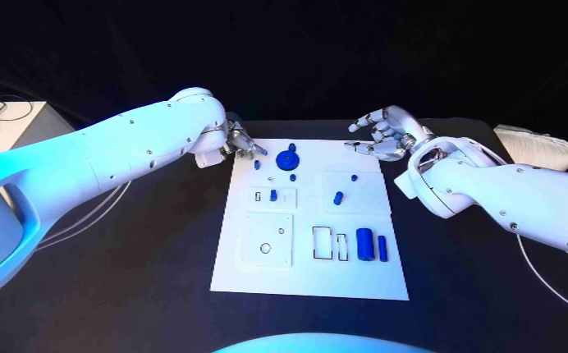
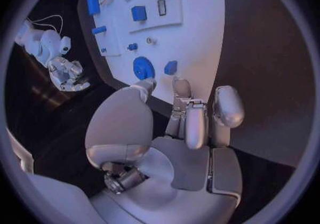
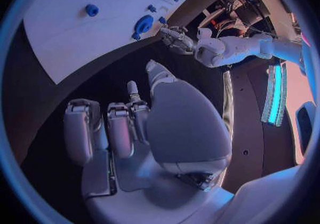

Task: Assemble the parts on the task board

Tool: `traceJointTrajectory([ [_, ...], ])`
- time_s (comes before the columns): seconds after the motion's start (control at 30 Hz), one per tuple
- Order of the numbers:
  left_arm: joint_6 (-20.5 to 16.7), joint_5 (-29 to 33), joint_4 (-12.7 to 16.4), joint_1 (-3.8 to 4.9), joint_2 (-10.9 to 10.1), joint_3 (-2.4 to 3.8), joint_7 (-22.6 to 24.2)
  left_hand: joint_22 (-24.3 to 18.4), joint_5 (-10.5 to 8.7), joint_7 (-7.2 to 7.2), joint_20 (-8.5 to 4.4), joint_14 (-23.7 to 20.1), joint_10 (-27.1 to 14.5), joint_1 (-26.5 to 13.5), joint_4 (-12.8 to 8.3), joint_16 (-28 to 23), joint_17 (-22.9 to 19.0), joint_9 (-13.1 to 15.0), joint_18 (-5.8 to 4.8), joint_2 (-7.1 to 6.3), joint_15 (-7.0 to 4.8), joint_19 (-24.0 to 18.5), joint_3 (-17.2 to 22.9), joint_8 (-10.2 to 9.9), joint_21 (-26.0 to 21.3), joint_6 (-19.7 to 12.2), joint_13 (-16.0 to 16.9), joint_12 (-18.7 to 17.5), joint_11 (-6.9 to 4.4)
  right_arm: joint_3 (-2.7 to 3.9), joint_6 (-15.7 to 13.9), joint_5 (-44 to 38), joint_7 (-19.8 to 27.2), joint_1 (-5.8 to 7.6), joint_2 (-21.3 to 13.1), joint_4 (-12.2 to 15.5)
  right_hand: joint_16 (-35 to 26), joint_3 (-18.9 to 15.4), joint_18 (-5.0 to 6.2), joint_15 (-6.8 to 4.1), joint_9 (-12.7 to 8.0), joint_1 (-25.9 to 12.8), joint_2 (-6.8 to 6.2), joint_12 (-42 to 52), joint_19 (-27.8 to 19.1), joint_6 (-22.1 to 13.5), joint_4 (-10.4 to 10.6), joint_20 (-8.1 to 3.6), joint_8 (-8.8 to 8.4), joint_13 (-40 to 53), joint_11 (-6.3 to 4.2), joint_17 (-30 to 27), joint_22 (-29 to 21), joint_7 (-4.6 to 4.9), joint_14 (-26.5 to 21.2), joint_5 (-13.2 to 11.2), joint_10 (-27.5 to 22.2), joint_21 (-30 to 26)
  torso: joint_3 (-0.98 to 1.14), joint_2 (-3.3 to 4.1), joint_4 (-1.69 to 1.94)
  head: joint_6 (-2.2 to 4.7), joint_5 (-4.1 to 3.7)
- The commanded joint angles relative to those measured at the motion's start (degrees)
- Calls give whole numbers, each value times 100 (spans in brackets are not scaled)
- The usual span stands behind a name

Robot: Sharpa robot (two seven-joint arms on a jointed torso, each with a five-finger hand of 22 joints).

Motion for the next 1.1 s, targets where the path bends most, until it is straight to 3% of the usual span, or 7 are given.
traceJointTrajectory([
  [0.03,145,-86,-45,5,49,-11,133,-2,-14,12,15,292,-53,36,9,1,579,-9,42,-30,40,-18,-36,-29,-31,-53,-5,-26,7,2,-17,-21,80,-2,2,13,-23,43,104,45,-6,-72,-2,-20,254,-1,2,34,-28,807,-1,996,1000,15,472,17,-24,-37,-1,1,-6,-9,-3],
  [0.5,372,-91,-61,1,96,-51,178,7,12,18,26,294,-69,250,1,15,597,-39,41,21,50,-23,-28,-31,-31,-50,-3,2,14,2,-15,-21,80,-2,7,11,-23,43,104,45,-6,-72,-2,-20,254,-1,2,34,-28,807,-1,996,1000,15,472,17,-24,-37,11,-13,8,-47,-19],
  [1.1,470,-91,-102,-25,138,-112,162,9,36,10,30,289,-73,441,3,20,596,-81,43,142,47,-33,36,-38,-35,-19,1,25,7,2,-7,-21,78,-2,12,6,-23,43,104,45,-6,-72,-2,-20,254,-1,2,34,-28,807,-1,996,1000,15,472,17,-24,-37,13,-9,0,-68,-23],
])
